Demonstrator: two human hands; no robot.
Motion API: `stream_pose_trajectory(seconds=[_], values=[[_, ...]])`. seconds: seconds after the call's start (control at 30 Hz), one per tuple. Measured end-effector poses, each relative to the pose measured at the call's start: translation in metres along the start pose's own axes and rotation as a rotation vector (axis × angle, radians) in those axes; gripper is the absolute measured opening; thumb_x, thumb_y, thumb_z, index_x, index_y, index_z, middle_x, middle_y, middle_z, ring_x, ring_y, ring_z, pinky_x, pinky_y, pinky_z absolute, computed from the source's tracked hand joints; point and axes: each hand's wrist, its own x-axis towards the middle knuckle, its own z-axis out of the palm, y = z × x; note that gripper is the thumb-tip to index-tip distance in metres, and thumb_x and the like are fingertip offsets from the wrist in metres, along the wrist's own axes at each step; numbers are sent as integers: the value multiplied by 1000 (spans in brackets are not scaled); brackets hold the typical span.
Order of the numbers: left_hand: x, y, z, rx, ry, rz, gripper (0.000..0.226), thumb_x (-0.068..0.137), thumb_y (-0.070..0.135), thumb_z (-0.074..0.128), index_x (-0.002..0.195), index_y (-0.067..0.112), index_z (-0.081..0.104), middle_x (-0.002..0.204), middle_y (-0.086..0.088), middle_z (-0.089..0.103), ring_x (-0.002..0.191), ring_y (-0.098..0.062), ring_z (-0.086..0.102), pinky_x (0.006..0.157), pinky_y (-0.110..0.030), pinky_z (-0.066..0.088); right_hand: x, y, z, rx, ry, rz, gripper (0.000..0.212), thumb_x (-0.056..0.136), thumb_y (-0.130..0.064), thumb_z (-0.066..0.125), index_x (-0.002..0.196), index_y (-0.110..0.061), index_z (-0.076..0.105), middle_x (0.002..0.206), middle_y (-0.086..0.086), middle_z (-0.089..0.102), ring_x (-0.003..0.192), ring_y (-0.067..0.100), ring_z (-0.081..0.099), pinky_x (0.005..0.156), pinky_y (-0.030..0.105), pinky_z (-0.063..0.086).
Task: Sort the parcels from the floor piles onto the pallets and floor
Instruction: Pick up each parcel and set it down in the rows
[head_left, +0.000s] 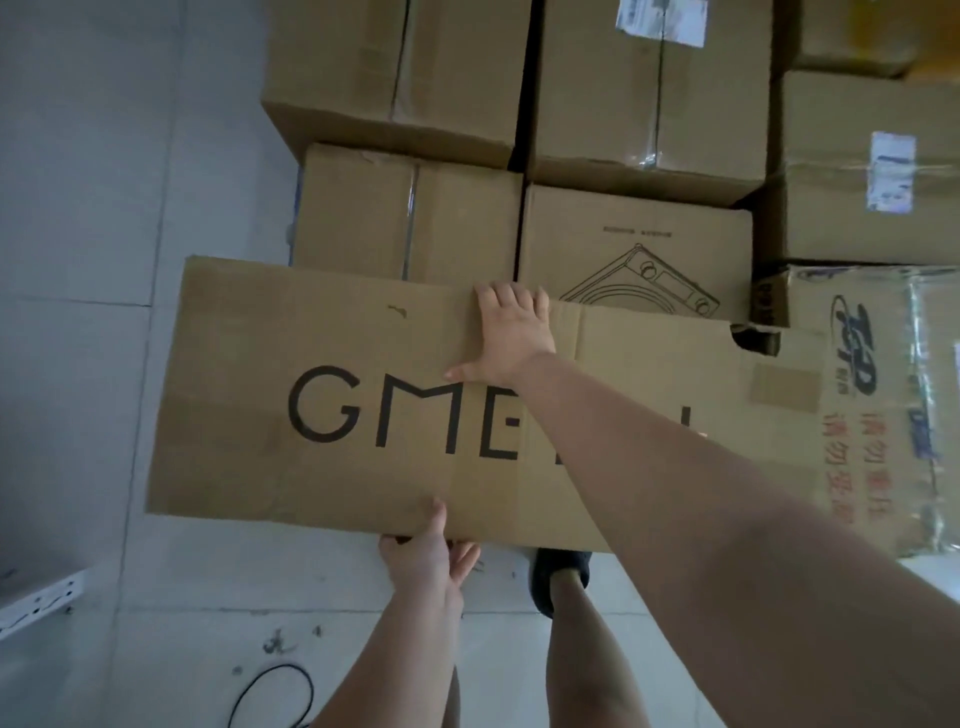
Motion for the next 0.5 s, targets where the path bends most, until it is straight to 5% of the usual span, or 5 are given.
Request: stream_pose_trajectory(seconds=[0.13,0.2,0.5], values=[[6,-7,-16,-11,36,-60,60,85,24,70,135,17,39,126,-20,51,86,-36,61,69,-44,60,-13,-15,10,2,-33,-46,108,68,-63,71,148,-13,18,148,8,27,142,29,17,116,52,-7],[7,-8,-21,0,92,-105,62,85,24,70,137,17,38,133,-20,49,102,-39,59,80,-44,56,-18,-21,19,-3,-23,-80,108,70,-62,70,149,-13,15,150,8,25,143,30,12,114,51,-11],[-6,-11,-8,89,-115,-154,52,92,7,59,139,3,37,130,-24,47,113,-40,52,89,-47,50,-24,0,11,-17,-7,-16,108,77,-56,68,152,-16,3,158,7,10,147,27,-6,116,50,-10]])
